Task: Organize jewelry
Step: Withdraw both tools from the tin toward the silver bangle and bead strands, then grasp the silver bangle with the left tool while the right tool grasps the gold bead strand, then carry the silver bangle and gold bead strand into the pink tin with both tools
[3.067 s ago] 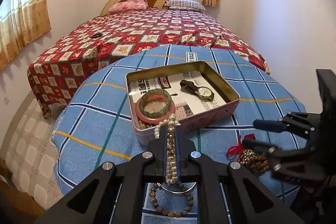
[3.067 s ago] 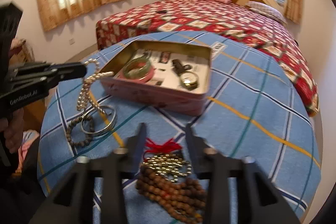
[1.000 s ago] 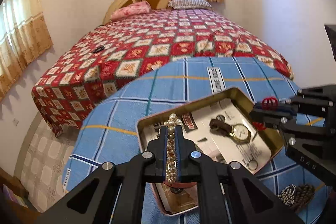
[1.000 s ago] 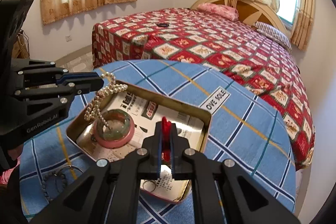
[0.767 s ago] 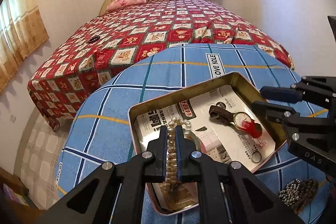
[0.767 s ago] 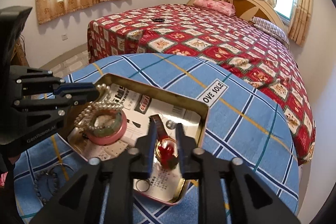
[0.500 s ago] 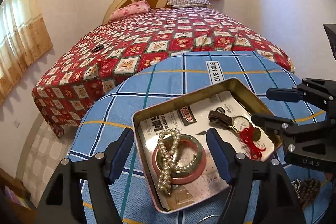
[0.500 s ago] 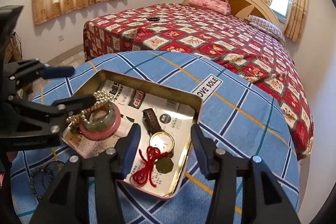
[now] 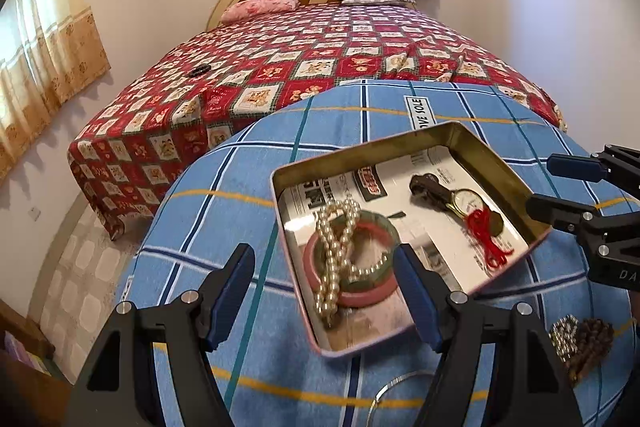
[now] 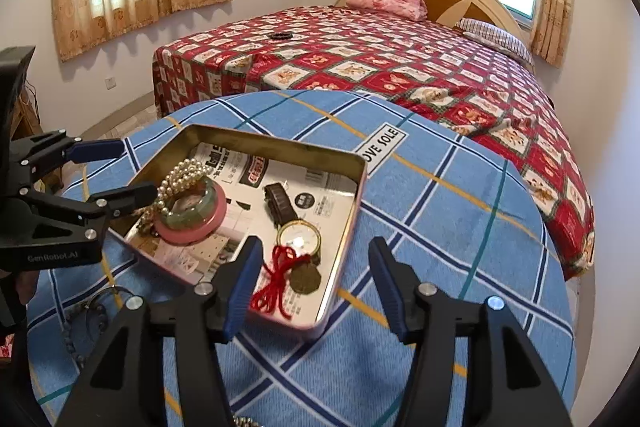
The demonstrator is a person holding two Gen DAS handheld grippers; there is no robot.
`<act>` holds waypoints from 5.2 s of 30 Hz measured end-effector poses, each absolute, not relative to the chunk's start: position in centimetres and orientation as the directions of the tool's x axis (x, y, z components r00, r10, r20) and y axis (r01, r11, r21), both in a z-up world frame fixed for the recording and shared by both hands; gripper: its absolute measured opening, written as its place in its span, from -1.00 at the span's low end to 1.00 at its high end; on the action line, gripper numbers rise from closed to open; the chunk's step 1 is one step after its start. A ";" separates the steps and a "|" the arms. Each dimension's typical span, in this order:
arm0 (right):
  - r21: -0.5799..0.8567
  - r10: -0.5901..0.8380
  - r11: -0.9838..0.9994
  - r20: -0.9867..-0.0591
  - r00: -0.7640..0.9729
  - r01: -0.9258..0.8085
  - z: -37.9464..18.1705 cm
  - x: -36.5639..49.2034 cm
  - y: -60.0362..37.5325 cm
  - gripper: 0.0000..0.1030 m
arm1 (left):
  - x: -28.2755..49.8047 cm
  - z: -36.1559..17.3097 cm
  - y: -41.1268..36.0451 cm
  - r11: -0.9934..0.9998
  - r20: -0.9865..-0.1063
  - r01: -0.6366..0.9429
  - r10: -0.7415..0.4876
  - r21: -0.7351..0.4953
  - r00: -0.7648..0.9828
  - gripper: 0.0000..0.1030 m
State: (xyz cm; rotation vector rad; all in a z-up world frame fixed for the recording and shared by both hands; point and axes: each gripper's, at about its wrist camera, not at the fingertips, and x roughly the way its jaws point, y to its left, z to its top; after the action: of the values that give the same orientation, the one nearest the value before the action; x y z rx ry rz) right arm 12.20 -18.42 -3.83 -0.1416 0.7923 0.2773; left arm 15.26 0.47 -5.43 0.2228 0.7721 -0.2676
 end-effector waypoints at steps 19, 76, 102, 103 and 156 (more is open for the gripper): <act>0.002 0.158 0.971 -0.754 0.638 -0.238 -5.7 6.6 -21.1 0.27 | 8.6 -8.4 1.5 0.937 -0.758 0.317 -0.101 0.145 0.645 0.40; 0.051 0.258 0.945 -0.726 0.637 -0.324 -6.2 3.3 -17.5 -0.76 | 6.0 -6.1 0.4 0.930 -0.722 0.364 -0.219 0.049 0.656 -0.90; 0.045 0.260 0.949 -0.669 0.696 -0.312 -3.6 3.2 -18.3 -0.76 | 5.9 -3.7 0.1 0.930 -0.683 0.364 -0.234 0.050 0.692 -0.90; 0.042 0.260 0.949 -0.668 0.697 -0.313 -3.5 3.2 -18.3 -0.76 | 5.9 -3.6 0.1 0.930 -0.683 0.364 -0.234 0.050 0.692 -0.90; -0.086 0.218 0.935 -0.627 0.748 -0.344 0.9 11.3 -17.1 -0.76 | 15.7 -0.1 -0.6 0.938 -0.625 0.318 -0.165 0.141 0.763 -0.90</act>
State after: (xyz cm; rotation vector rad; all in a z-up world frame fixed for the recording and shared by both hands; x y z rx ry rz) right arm 11.27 -17.09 0.89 -0.2011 0.6579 0.3094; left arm 15.70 -0.57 -0.10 0.2459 0.6529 -0.2652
